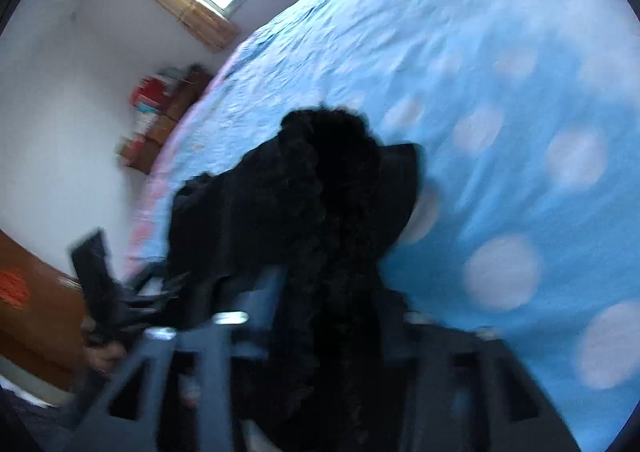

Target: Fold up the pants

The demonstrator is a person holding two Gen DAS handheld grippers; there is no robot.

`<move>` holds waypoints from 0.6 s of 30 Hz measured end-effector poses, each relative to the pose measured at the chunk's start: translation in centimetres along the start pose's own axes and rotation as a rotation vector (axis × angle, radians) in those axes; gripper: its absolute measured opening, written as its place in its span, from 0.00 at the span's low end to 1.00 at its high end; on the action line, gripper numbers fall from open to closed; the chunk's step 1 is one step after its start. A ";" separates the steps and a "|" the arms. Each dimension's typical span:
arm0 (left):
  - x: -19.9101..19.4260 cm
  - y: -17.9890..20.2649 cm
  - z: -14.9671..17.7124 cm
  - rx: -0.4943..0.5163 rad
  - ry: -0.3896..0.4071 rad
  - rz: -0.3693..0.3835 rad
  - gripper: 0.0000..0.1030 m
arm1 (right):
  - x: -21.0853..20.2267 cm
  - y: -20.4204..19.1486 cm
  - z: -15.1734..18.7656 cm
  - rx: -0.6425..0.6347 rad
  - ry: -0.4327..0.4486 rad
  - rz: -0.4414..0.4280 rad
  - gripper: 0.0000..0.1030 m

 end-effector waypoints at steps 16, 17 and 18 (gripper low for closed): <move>-4.8 0.4 -1.5 0.078 0.073 -0.039 0.21 | -4.2 -6.7 -3.0 -0.184 0.120 0.054 0.22; -5.1 0.2 -1.7 0.077 0.079 -0.047 0.21 | -4.2 -7.4 -3.4 -0.192 0.119 0.047 0.22; -5.4 -0.2 -1.9 0.076 0.085 -0.053 0.21 | -4.2 -7.8 -3.9 -0.202 0.119 0.044 0.22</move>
Point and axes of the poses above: each gripper's, at about its wrist camera, not at the fingertips, and x roughly the way its jaws point, y to its right, z to its underside, the point moved 10 cm from there along x, roughly the way its jaws point, and after that the axes turned 14 degrees about z, right-handed, at the moved point
